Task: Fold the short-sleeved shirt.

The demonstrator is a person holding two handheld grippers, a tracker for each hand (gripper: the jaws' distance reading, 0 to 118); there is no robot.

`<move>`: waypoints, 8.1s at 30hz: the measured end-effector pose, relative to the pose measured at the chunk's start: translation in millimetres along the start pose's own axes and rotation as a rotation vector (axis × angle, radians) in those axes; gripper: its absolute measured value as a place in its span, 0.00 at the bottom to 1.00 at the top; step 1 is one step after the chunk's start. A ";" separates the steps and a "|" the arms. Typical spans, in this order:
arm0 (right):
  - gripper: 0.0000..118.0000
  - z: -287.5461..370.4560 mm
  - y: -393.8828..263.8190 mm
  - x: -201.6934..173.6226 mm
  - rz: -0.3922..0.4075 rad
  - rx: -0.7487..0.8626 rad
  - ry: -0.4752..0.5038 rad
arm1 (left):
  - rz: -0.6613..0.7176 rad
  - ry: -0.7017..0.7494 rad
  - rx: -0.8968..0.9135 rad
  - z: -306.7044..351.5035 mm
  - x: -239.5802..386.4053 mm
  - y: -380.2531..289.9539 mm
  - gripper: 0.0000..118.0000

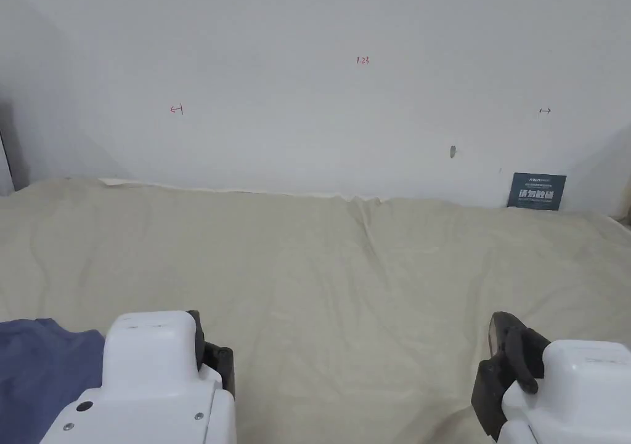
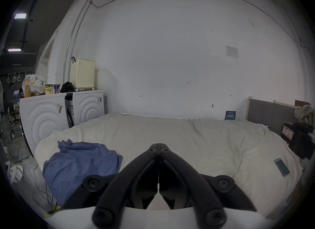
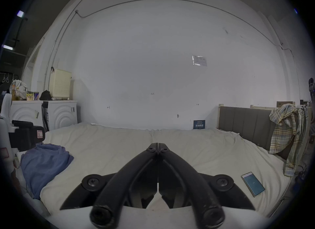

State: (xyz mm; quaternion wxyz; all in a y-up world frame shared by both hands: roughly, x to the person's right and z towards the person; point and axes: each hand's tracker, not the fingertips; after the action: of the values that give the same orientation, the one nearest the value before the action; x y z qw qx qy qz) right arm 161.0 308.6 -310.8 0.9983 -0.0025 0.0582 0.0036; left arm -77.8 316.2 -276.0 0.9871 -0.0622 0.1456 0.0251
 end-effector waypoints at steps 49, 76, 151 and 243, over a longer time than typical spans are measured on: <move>0.00 -29.8 17.3 -211.8 -0.050 -0.042 0.740 | -0.012 0.635 -0.014 74.5 -186.2 23.2 0.00; 0.00 -92.6 -64.6 -318.1 0.098 -0.313 0.912 | 0.186 0.600 -0.403 -61.2 -287.5 -81.0 0.00; 0.00 -31.4 20.8 36.8 -0.128 -0.172 0.095 | -0.087 -0.347 -0.028 -78.7 48.9 165.4 0.07; 0.82 -315.1 -84.5 135.9 0.006 -0.794 0.135 | -0.243 -0.122 -0.693 -327.1 22.4 -60.5 0.03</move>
State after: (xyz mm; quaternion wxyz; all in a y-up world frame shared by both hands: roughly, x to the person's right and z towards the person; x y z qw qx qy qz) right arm 260.1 223.4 -639.2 0.9137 -0.3879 0.1178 0.0283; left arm -145.3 214.4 -586.2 0.9100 -0.4082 0.0610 -0.0407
